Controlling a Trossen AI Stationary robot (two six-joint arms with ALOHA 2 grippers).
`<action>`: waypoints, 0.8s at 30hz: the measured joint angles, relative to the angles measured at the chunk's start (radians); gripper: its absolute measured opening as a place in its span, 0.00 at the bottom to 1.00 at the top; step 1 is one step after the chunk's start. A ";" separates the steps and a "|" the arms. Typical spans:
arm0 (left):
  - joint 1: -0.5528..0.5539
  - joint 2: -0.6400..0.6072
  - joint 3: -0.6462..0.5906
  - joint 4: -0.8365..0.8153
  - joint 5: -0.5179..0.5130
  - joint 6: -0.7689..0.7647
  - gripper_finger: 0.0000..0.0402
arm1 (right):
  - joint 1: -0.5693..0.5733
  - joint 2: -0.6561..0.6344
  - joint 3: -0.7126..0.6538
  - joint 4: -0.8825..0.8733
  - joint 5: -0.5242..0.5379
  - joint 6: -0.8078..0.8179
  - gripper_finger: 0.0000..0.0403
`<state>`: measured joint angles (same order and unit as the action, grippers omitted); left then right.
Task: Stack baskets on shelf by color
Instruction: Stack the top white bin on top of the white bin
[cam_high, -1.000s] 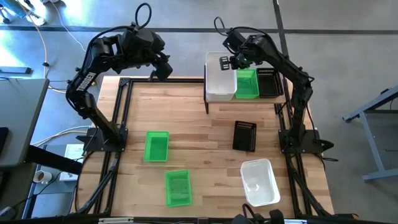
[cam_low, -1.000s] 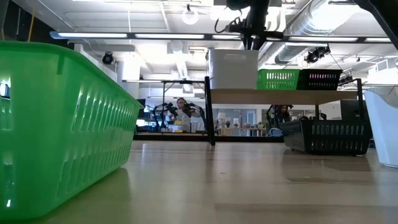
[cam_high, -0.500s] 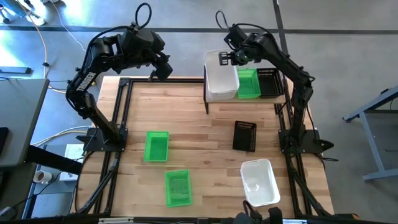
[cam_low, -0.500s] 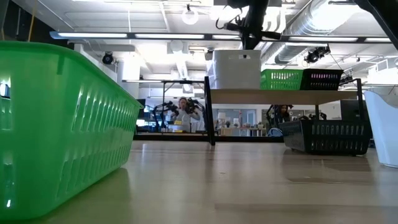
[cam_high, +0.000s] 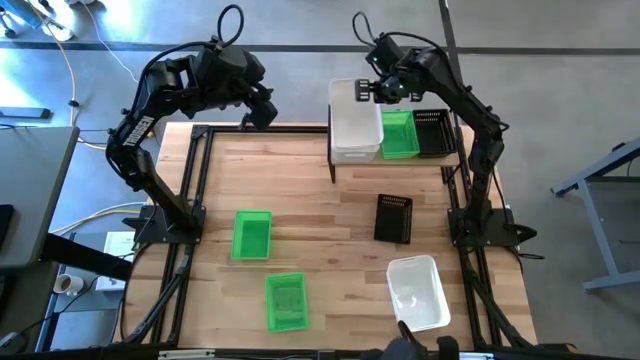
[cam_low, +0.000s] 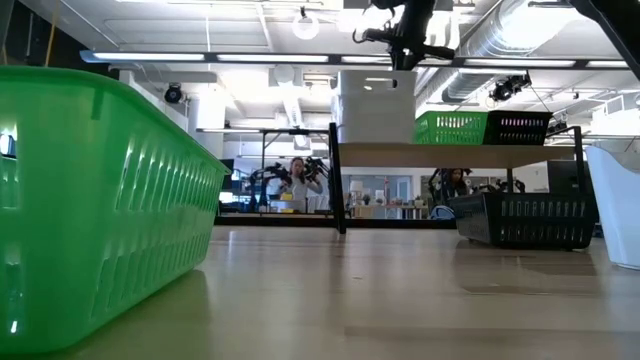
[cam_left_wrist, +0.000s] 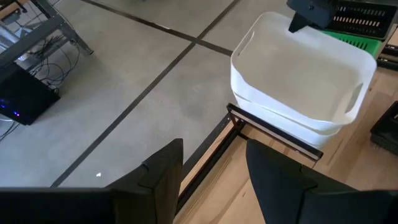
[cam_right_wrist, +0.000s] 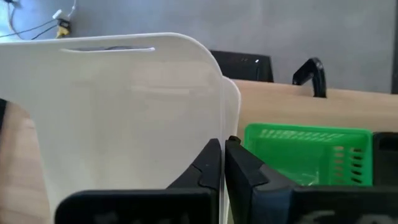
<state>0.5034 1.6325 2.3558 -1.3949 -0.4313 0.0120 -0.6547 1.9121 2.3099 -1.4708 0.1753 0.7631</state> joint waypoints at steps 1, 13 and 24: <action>0.000 0.000 0.000 0.000 0.000 0.000 0.42 | -0.005 0.000 0.000 -0.001 -0.014 0.000 0.00; 0.000 0.000 0.000 0.000 0.000 0.000 0.42 | -0.020 0.002 -0.001 -0.100 -0.030 0.041 0.00; 0.000 0.000 0.000 0.000 0.000 -0.012 0.42 | -0.019 0.062 -0.001 -0.093 -0.037 0.023 0.00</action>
<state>0.5034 1.6325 2.3558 -1.3951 -0.4313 0.0004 -0.6738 1.9744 2.3089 -1.5639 0.1388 0.7858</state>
